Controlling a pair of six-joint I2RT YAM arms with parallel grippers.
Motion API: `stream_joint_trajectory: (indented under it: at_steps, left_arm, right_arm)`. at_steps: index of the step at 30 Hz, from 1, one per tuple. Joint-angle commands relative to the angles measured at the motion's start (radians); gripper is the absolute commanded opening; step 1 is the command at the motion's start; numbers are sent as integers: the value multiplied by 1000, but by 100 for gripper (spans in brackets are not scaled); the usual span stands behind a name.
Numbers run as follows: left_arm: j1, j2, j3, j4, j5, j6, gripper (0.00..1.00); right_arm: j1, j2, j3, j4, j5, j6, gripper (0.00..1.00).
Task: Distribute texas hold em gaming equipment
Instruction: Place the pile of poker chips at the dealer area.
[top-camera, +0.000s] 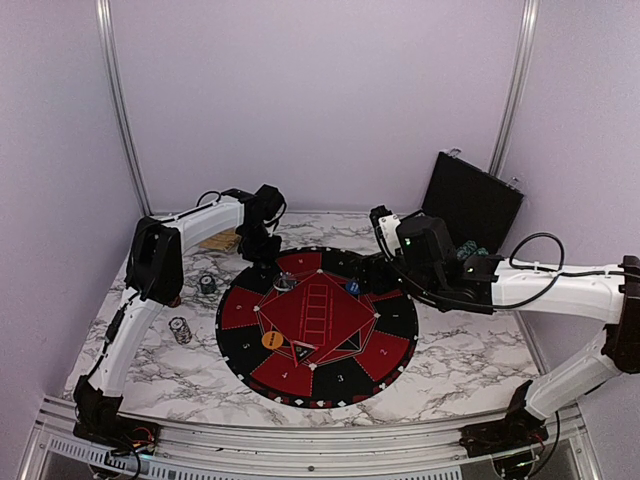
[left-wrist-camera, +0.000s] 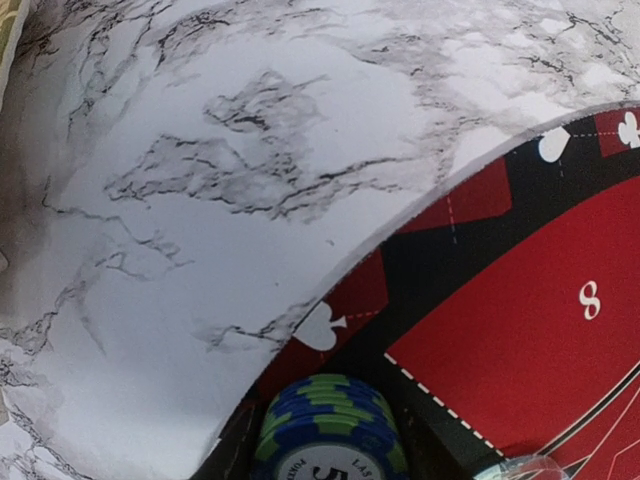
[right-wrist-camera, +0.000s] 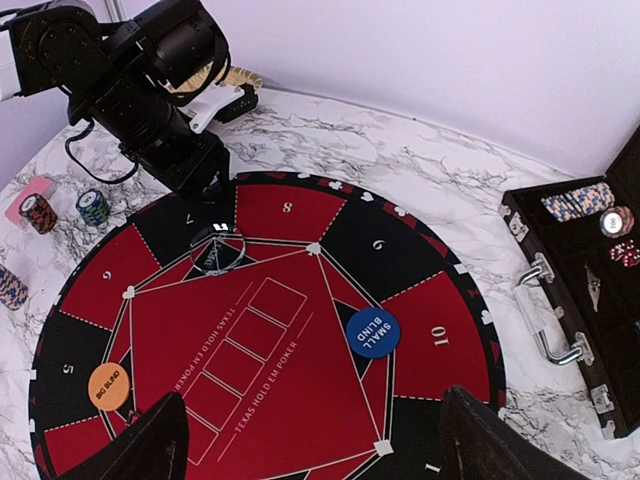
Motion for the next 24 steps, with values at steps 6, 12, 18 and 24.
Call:
stream_joint_trajectory:
  at_steps: [6,12,18,24]
  left_arm:
    - [-6,11,33,-21,0,4,56]
    - [-7,-27,43,-21,-5,7,65]
    - [-6,-111,39,-19,-15,7,66]
    - [-6,-236,-47,-15,-29,-9,68]
  right_arm:
    - [-11,-27,1,-4,-6,10,84]
    - [-11,-35,4,-13,-5,13,84]
    - [-10,-40,7,-20,-3,20,84]
    - [-11,-50,-2,-30,7,28,84]
